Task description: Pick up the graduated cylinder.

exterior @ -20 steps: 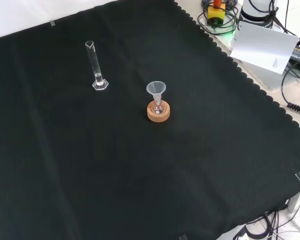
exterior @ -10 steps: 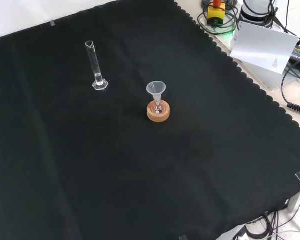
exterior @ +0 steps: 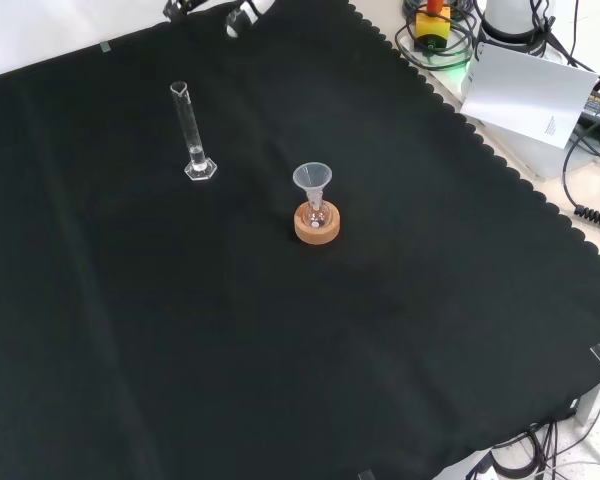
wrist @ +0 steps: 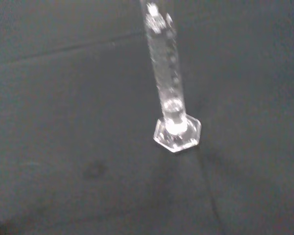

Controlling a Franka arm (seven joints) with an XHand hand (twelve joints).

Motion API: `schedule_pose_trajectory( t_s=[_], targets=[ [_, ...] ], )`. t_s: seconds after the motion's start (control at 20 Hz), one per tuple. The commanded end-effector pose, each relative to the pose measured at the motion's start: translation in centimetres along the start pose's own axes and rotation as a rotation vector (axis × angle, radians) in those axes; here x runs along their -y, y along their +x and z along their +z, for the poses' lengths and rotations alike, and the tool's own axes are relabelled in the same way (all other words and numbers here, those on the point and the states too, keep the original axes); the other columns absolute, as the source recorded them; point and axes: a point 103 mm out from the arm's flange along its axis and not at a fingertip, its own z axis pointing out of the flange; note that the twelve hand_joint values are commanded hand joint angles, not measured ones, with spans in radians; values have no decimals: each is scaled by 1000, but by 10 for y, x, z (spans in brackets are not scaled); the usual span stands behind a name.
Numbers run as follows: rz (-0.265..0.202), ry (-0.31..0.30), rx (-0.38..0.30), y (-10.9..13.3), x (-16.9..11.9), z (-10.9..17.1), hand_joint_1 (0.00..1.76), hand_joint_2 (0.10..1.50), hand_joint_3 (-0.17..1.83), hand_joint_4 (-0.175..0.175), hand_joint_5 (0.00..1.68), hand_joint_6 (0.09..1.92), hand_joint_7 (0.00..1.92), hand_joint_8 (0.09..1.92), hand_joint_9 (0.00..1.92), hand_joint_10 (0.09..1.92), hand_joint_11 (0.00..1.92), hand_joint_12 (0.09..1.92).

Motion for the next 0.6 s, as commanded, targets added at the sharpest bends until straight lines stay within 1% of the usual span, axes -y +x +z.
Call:
schedule_pose_trajectory(
  t_s=[0.05,0.15,0.35,0.6],
  targets=[
    [-48,-107,-126,-33,-70,13,337,1226,-65,-47,227,87,16,562,189,709,32,1410],
    [-56,-107,-138,-36,-76,19,355,1213,-72,-46,224,87,17,568,203,713,43,1408],
    [-60,-108,-184,-44,-87,31,434,1177,-95,-44,232,87,57,601,272,721,81,1401],
    [-79,-89,-214,-50,-96,47,548,1146,-126,-47,287,87,127,649,364,708,146,1391]
  ],
)
